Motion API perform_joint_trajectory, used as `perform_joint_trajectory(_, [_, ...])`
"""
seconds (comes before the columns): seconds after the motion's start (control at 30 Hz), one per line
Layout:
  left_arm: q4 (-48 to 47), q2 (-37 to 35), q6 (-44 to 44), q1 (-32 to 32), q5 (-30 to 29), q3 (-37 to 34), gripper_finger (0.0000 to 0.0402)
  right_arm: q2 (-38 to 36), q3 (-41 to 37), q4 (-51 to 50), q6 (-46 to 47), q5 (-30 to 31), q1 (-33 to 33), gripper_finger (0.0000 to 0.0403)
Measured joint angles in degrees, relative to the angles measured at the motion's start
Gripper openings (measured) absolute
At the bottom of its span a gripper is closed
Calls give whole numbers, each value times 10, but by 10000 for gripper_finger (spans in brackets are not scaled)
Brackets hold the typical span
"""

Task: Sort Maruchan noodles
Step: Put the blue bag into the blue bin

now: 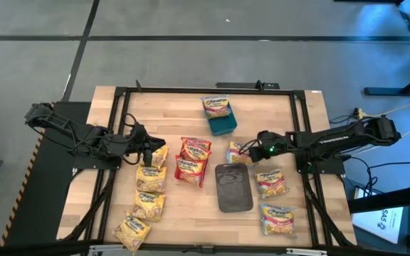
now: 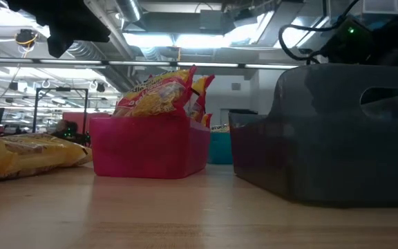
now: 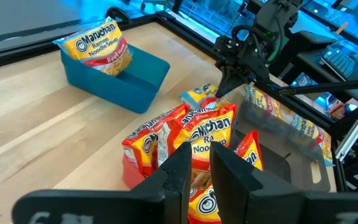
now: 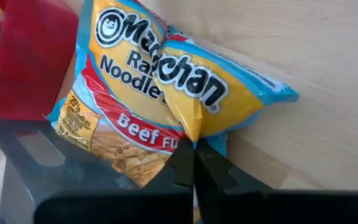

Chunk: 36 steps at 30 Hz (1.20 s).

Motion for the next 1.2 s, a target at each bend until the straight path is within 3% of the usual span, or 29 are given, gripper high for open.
perform_joint_trajectory(0.43, [-3,0,17,0,0,0,53,-74,1,3,-9,26,0,2])
perform_joint_trajectory(0.67, [-4,0,17,0,0,0,53,-149,1,10,-25,85,0,1])
perform_joint_trajectory(0.8, [-4,0,17,0,0,0,53,-169,2,82,-64,139,0,0])
perform_joint_trajectory(1.03, [-2,0,17,0,0,0,53,-123,77,89,-195,249,-4,0])
perform_joint_trajectory(1.2, [-2,0,17,0,0,0,53,-35,153,65,-330,271,-51,0])
